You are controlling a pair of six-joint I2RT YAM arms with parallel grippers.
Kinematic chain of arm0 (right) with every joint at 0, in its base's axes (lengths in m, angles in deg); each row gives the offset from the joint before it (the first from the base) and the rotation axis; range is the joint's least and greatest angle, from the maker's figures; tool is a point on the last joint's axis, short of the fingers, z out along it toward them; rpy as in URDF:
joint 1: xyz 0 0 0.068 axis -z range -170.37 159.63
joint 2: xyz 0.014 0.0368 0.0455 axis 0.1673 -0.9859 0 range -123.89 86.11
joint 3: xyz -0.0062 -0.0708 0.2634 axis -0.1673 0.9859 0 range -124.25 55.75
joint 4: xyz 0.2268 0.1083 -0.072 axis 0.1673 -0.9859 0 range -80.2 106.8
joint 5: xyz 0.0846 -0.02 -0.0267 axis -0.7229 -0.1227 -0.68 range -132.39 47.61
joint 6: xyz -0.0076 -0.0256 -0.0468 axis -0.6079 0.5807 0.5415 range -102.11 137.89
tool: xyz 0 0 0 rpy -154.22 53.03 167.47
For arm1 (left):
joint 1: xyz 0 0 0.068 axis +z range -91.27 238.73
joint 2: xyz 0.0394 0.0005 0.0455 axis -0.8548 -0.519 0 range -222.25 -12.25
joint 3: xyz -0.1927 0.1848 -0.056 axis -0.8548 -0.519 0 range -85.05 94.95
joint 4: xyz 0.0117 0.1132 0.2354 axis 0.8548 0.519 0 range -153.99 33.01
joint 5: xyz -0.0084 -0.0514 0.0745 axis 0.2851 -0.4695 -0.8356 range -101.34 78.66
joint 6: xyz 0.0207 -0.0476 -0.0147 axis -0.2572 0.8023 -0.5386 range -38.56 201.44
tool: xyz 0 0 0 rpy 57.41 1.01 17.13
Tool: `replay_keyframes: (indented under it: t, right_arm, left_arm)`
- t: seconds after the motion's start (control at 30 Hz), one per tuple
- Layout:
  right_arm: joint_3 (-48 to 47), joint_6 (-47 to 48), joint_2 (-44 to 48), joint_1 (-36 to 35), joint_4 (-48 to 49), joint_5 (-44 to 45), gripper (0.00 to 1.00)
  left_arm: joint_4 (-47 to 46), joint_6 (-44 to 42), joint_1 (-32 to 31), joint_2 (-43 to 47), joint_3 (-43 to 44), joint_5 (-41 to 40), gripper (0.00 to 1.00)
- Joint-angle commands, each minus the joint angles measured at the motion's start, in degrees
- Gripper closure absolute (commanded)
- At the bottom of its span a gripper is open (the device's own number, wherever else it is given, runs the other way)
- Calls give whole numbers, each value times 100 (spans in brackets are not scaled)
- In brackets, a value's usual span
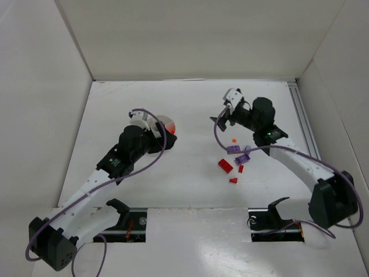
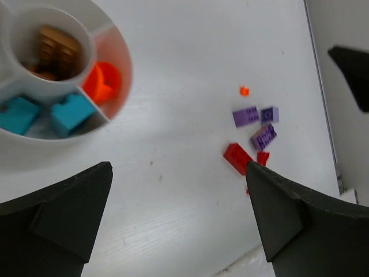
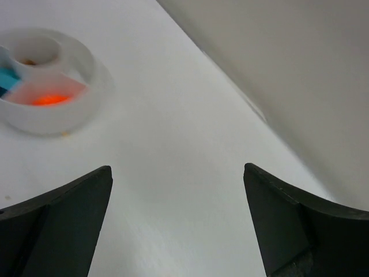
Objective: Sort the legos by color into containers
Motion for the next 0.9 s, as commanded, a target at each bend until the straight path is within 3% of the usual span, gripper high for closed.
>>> replay_keyframes:
  t: [0.0,0.13,0.23,0.37,0.53,0.73,0.87]
  right_arm:
    - [275,-370,713,413,-2479,2169,0]
    - [390,-537,1495,1352,-4215,3651,0]
    - [618,-537,2102,1775,-4754,4301,0]
    - [944,-537,2840,2330,-4897,4436,0]
    - [1128,-537,3421,2383,-4835,4365,0]
    - [1129,-537,3676,2252,-4782,4216,0]
    - [1182,-537,3781,2190,-4782,4286,0]
  left_arm:
    - [-514,104,-808,-333,275,-67,0]
    - [-286,595,-1778,-1212,731,-745,0]
    - [-171,1035,-2199,-2038,1066,-745,0]
    - [-171,1590,-2710,-3154,1619,-745,0]
    - [890,2300,-3053,-4962,2901,-921,0]
    - [945,2759,-3115,-5783,3588,-763,0]
    - [1542,2952,-3115,-6371,4185,-947,0]
